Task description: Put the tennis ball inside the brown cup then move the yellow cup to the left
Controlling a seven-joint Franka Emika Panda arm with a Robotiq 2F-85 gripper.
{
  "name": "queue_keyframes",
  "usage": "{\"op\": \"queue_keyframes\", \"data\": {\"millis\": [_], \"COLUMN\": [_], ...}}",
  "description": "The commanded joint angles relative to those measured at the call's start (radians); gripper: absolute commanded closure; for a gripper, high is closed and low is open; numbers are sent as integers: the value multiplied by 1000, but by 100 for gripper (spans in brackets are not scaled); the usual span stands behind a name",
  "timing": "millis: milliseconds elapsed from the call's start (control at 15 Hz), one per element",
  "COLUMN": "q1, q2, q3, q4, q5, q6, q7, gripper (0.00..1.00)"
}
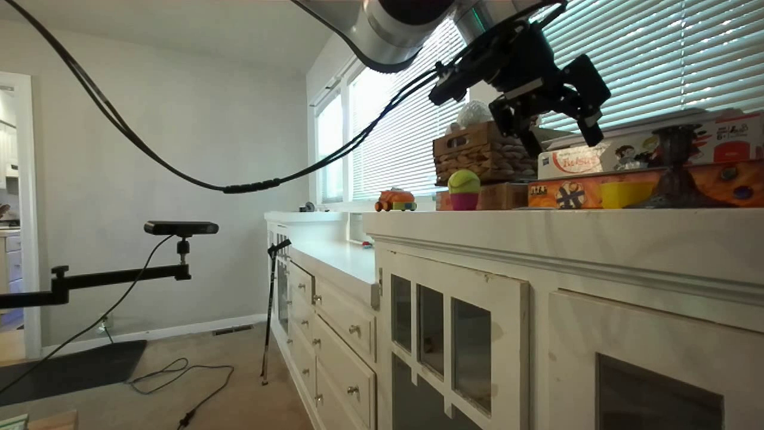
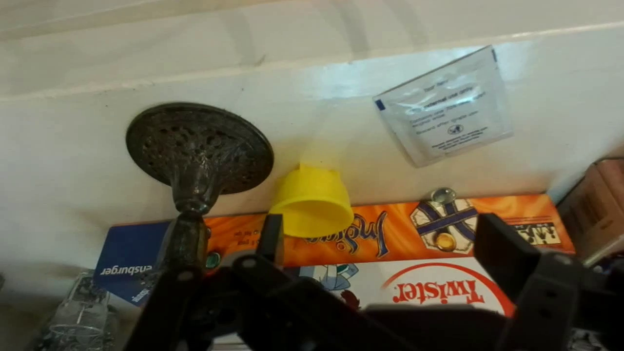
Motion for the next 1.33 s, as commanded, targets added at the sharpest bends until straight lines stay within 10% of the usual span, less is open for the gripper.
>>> {"op": "queue_keyframes", "data": {"millis": [0,1267], "q1": [-24,-73], "q2": [44,197], "q3": [12,34], "q4": [34,161], "q5": [66,98], "q6": [37,84], "q7": [-54,-70], "gripper": [0,0]}}
